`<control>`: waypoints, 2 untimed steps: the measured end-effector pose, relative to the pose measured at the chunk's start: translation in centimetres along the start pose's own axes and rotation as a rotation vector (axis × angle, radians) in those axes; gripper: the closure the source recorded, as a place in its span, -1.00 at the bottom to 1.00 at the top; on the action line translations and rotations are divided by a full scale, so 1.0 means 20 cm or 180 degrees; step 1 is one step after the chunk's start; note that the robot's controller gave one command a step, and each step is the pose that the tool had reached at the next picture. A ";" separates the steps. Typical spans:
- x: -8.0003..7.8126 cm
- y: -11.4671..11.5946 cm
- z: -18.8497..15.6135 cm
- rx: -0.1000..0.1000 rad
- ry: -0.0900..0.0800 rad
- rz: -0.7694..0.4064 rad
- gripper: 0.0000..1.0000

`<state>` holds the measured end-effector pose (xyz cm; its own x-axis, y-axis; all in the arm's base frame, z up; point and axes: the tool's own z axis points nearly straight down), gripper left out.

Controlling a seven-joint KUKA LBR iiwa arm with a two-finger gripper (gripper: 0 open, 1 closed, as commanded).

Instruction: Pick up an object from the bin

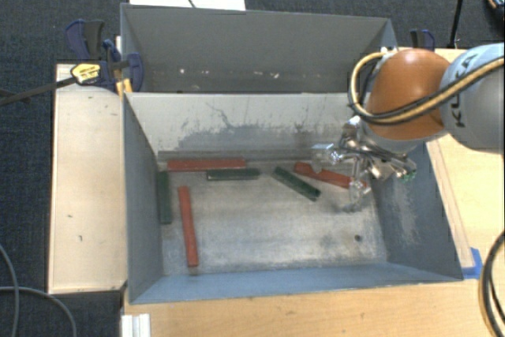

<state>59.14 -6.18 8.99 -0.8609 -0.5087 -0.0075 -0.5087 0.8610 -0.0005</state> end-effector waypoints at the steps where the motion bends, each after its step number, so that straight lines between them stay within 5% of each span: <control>1: 0.15 -0.05 0.07 0.0004 0.0020 0.1665 -1.00; 2: 0.04 -0.09 0.10 0.0010 0.0003 0.1824 -1.00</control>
Offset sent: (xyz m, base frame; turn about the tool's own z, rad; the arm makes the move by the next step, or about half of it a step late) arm -0.0207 -0.0221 -0.0137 0.5210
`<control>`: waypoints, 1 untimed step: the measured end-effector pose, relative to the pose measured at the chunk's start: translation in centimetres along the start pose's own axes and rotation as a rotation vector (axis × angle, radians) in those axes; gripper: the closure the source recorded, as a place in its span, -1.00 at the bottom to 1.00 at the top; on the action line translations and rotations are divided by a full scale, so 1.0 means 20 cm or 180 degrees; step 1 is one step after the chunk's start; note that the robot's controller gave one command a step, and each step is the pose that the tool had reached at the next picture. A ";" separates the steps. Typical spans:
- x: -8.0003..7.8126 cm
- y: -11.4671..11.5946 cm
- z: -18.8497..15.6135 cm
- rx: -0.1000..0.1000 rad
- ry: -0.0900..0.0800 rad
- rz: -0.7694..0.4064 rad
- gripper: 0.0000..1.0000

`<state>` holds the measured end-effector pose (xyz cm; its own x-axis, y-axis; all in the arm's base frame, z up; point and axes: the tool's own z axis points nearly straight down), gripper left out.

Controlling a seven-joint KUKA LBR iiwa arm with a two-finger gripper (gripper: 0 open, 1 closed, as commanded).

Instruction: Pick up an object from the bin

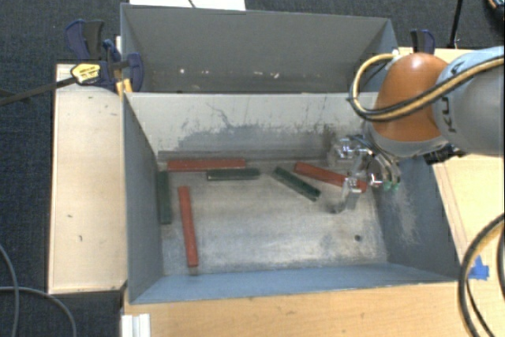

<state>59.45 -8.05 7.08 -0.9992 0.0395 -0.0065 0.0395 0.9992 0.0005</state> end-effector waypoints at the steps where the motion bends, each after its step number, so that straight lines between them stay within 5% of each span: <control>1: 0.00 0.00 0.00 0.0003 0.0003 -0.0010 1.00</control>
Offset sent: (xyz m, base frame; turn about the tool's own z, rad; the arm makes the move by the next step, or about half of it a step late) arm 0.0000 0.0000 0.0000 0.0000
